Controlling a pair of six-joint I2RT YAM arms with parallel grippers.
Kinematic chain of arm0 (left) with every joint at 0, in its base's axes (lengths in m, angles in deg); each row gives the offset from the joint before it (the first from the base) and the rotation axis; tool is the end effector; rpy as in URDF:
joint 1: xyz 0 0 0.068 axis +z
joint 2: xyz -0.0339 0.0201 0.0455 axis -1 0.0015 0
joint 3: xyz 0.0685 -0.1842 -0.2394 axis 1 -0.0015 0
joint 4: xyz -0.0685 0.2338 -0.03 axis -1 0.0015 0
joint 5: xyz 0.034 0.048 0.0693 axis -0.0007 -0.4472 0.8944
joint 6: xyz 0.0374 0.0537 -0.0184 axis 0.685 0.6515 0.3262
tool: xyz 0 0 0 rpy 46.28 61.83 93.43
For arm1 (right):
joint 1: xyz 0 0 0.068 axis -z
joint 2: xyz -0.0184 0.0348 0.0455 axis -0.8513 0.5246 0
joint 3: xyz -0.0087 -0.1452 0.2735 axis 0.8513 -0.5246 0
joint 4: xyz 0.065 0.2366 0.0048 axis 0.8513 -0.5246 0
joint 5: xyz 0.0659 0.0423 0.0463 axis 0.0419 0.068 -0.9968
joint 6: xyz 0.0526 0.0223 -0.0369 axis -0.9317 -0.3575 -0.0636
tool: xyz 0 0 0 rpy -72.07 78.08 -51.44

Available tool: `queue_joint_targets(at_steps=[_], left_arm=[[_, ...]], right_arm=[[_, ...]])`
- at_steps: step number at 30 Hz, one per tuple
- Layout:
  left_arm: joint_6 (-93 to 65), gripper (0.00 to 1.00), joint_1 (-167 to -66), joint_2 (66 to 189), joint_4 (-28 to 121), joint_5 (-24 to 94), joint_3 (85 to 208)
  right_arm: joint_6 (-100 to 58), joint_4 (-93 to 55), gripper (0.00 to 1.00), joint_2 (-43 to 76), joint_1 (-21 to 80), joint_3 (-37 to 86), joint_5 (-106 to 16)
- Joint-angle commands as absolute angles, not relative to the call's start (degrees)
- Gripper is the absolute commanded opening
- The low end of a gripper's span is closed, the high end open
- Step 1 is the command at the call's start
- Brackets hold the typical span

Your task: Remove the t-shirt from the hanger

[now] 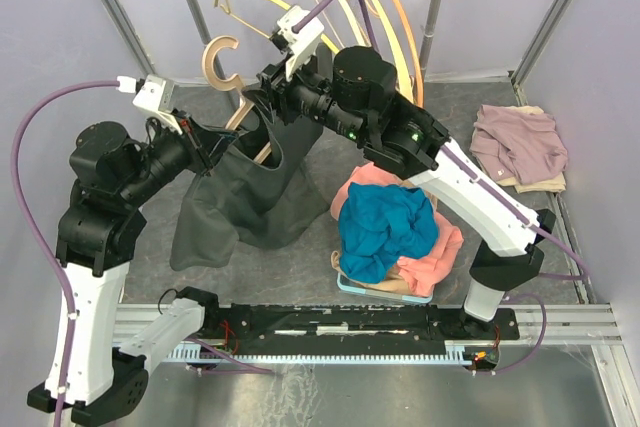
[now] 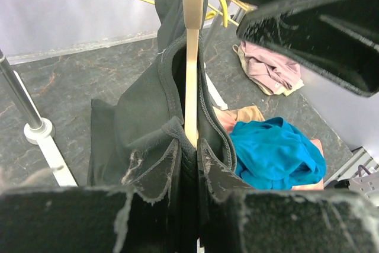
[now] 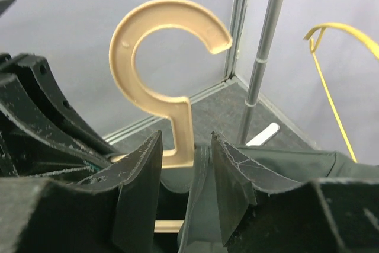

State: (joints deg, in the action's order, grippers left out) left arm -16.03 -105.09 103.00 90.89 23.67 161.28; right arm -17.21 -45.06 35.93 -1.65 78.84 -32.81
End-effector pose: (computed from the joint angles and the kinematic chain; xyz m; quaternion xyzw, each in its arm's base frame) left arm 0.0931 -0.0440 0.5165 0.1223 0.7312 -0.2865 0.6069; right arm 0.1908 0.3221 0.5795 -0.3048 0.6212 0.3544 0.6289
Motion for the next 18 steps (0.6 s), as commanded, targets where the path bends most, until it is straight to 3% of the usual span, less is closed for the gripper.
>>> queue_joint_targets(at_steps=[1,18], left_arm=[[-17.3,0.03,-104.9,101.8,85.3,21.1,161.9],[-16.6,0.03,-104.9,103.4,86.0,20.7,164.4]], right_arm=[[-15.8,-42.4,0.47,37.6,-1.8,83.5,-31.2],[-15.0,-44.3,0.48,39.7,-2.1,83.6,-32.4]])
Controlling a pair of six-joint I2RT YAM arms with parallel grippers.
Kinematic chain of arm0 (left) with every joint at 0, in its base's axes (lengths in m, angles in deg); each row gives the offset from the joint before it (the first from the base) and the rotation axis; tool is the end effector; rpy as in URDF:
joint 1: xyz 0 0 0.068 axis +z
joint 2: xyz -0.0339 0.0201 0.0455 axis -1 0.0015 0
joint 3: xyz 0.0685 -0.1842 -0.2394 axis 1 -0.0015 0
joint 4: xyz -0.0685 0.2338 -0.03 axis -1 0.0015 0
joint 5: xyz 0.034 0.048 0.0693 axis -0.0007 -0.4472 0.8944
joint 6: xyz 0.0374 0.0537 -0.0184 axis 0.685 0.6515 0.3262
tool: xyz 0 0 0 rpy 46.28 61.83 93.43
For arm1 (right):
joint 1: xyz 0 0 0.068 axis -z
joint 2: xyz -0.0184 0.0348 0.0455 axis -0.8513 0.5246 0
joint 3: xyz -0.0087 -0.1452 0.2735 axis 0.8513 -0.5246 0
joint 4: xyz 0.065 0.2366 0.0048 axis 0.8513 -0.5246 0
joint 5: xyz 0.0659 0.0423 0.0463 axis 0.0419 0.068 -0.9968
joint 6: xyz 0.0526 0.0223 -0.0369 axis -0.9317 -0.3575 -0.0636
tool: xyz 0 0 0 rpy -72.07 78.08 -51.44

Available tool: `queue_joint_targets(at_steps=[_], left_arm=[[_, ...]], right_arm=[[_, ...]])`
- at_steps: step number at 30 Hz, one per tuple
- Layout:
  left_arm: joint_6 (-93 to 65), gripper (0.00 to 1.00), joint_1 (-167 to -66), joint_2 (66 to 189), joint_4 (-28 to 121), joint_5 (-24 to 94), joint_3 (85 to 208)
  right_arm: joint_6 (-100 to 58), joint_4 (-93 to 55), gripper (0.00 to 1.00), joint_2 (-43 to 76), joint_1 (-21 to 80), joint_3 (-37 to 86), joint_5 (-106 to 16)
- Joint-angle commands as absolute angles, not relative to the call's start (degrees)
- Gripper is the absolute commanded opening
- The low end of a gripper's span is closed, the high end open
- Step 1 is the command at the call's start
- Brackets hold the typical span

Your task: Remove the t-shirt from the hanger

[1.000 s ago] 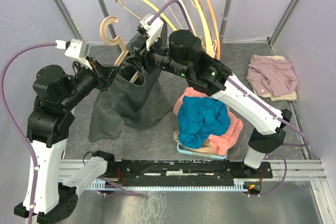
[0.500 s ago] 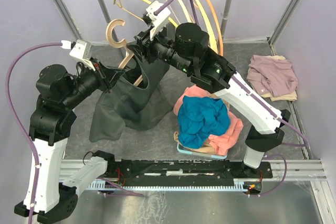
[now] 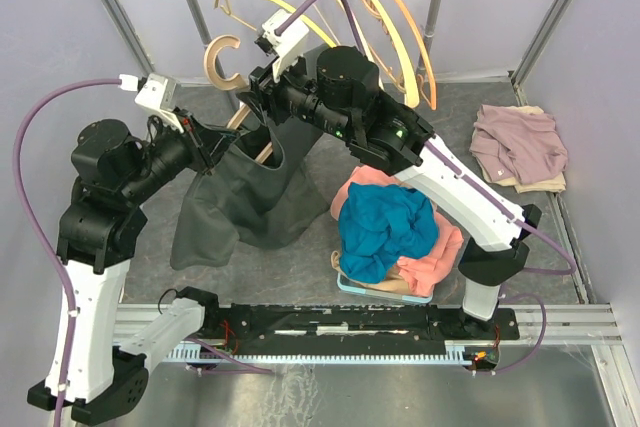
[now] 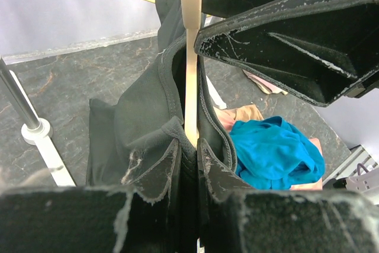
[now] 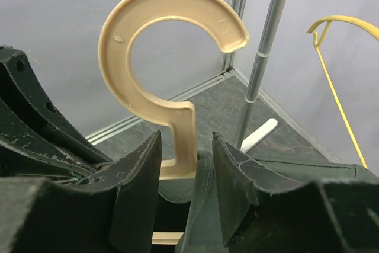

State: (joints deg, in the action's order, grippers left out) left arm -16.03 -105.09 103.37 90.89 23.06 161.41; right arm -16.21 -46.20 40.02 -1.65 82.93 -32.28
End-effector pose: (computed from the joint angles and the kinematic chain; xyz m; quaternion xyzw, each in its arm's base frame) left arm 0.0949 -0.0451 0.5166 0.1255 0.7319 -0.2899 0.6038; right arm 0.2017 0.3401 0.5722 -0.3110 0.6261 0.3423 0.6278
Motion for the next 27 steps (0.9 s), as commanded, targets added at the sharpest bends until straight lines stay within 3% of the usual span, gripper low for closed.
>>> queue_joint_targets(at_steps=[1,11,27], left_arm=[[-16.6,0.03,-105.0,103.5,86.0,20.4,164.5],[-16.3,0.03,-105.0,103.6,86.0,19.0,165.4],[-17.2,0.04,-105.0,102.7,87.0,20.6,164.7]], right_arm=[[-14.8,-44.2,0.48,39.9,-2.1,83.7,-32.4],[-13.8,-44.2,0.43,42.2,-2.4,85.7,-31.9],[-12.9,-42.0,0.06,41.8,-2.5,84.7,-27.8]])
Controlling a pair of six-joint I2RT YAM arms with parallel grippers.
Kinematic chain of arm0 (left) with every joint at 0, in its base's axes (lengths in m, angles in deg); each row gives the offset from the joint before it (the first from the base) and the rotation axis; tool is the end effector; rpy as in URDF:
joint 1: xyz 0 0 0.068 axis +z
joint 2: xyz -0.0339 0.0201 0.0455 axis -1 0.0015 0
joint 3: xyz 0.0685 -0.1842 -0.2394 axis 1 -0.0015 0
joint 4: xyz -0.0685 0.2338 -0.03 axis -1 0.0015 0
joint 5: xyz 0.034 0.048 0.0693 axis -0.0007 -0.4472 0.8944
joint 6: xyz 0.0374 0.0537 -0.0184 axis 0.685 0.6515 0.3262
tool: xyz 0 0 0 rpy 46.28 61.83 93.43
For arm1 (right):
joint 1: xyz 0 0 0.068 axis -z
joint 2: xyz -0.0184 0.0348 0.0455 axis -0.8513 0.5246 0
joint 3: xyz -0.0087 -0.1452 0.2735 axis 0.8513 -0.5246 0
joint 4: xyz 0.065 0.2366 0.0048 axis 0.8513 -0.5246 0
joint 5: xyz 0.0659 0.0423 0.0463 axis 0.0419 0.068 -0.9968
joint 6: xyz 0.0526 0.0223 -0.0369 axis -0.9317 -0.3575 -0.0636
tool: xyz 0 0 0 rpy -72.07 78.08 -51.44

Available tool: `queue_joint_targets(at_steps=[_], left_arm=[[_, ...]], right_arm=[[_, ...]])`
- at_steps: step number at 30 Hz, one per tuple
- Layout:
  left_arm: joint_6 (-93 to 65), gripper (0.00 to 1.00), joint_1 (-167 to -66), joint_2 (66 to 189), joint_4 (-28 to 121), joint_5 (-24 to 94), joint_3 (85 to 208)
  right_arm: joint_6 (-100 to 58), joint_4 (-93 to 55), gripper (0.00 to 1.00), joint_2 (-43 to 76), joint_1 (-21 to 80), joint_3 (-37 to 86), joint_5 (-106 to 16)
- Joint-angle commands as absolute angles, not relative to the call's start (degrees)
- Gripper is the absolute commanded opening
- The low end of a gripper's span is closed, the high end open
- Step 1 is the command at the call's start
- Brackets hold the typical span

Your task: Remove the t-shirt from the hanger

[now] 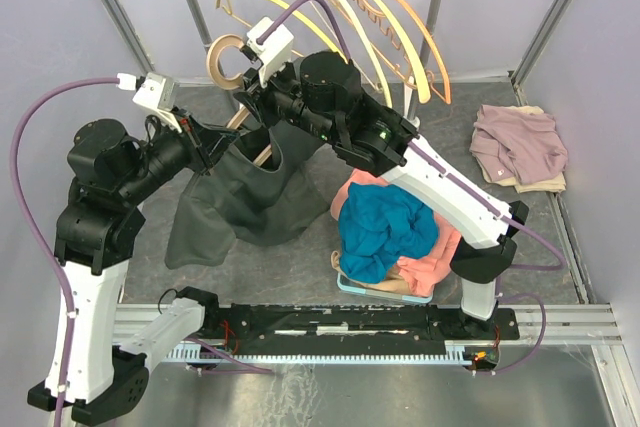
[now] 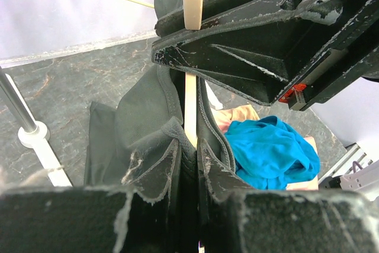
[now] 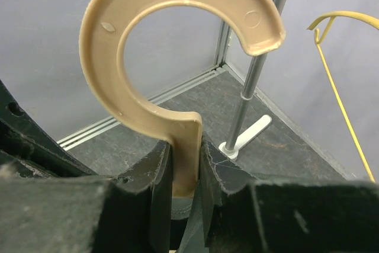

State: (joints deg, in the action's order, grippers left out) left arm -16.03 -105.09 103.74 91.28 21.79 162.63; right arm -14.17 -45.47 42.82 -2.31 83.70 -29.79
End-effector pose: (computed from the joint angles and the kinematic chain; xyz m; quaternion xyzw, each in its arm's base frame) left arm 0.0931 -0.0458 0.5211 0.1333 0.7276 -0.2977 0.6034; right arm 0.2095 0.3583 0.5590 -0.3163 0.6324 0.3167 0.6322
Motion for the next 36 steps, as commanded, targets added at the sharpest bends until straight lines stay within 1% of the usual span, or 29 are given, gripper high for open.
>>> queue_joint_targets(at_steps=[1,3,5,7,9,24,36], left_arm=[[-17.4,0.09,-105.0,102.8,87.2,20.6,164.7],[-17.9,0.24,-105.0,102.9,87.3,20.6,164.5],[-18.3,0.37,-104.9,102.7,87.6,21.2,164.3],[-18.3,0.43,-105.0,102.3,88.1,21.7,164.3],[-18.2,0.47,-105.0,101.8,89.0,22.3,164.5],[-17.6,0.49,-105.0,96.4,99.9,28.8,163.9],[-18.3,0.49,-105.0,92.5,105.7,34.3,162.0]], right_arm=[[-12.9,-41.8,0.04,41.7,-2.5,84.6,-27.5],[-12.9,-41.5,0.02,41.6,-2.5,84.5,-27.1],[-12.8,-41.2,0.01,41.6,-2.5,84.5,-26.7],[-12.6,-40.9,0.01,41.5,-2.5,84.4,-26.4],[-12.2,-40.5,0.01,41.4,-2.5,84.3,-25.9],[-10.4,-36.4,0.01,40.4,-1.2,82.4,-22.3],[-10.2,-35.5,0.01,39.6,-0.4,81.9,-22.2]])
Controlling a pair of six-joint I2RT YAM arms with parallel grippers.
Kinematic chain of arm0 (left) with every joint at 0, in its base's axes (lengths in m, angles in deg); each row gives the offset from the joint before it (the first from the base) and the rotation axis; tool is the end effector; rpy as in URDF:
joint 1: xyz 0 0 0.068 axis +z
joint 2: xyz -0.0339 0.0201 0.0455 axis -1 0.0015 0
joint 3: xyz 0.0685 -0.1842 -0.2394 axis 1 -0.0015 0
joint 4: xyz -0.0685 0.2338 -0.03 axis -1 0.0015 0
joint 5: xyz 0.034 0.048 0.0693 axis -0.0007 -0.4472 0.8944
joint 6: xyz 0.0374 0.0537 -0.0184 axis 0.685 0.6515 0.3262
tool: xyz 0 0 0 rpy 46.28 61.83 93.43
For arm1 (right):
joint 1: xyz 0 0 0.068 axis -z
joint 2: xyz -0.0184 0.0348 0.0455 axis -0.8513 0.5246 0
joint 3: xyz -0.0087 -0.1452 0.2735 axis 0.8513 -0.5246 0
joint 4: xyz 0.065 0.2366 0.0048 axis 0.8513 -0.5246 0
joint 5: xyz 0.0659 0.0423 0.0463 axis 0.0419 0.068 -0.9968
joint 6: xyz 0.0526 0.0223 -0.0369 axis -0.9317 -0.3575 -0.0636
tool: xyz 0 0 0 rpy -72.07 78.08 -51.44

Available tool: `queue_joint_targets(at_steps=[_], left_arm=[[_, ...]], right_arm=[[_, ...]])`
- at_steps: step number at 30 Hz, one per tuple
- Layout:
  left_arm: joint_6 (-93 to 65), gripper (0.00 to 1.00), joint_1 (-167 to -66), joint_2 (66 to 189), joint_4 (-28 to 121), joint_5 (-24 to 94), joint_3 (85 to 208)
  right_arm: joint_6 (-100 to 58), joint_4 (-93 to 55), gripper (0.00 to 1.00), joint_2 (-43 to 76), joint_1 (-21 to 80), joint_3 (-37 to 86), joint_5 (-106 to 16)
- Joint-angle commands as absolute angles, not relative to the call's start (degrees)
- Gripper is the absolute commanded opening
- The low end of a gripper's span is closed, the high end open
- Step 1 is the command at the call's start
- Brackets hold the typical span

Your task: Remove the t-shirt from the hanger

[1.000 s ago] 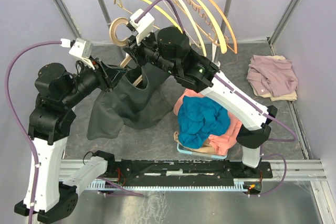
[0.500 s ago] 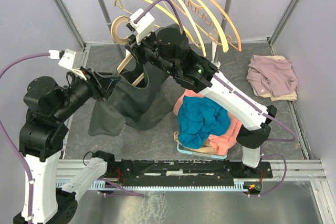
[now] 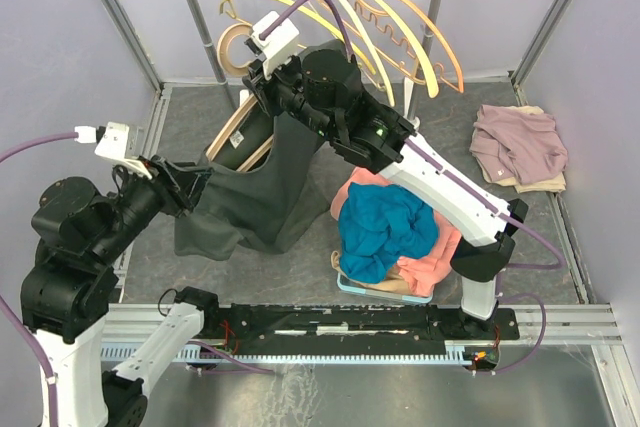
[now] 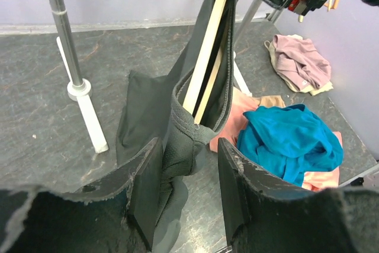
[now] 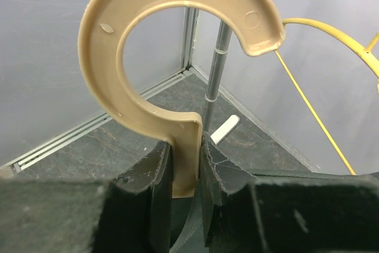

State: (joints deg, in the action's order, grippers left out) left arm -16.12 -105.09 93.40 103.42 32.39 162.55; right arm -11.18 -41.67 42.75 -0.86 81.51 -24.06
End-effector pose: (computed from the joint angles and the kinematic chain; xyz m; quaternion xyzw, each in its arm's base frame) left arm 0.0260 -0.0175 0.5021 0.0704 0.7489 -0.2325 0.6165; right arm 0.2253 0.3539 0.5563 -0.2866 0.6353 0.2653 0.6662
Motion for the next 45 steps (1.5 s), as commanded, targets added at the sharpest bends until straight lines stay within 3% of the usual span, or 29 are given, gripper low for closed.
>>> queue_joint_targets(at_steps=[1,33,37,42,45], left_arm=[[-18.3,0.49,-104.9,92.3,106.1,34.9,162.0],[-22.5,0.48,-105.0,85.7,113.0,40.6,156.7],[-22.7,0.37,-104.9,85.2,113.0,41.2,155.3],[-23.3,0.14,-105.0,84.3,113.0,42.0,154.4],[-23.5,0.08,-104.9,84.1,113.7,42.7,154.3]], right_arm=[[-10.2,-35.5,0.01,39.5,-0.2,81.8,-22.2],[-9.3,-35.2,0.01,37.7,1.2,80.2,-22.9],[-9.4,-35.2,0.01,37.3,1.2,79.8,-23.1],[-9.4,-35.2,0.01,36.8,1.4,79.2,-23.2],[-9.4,-35.1,0.01,36.8,1.5,79.2,-23.3]])
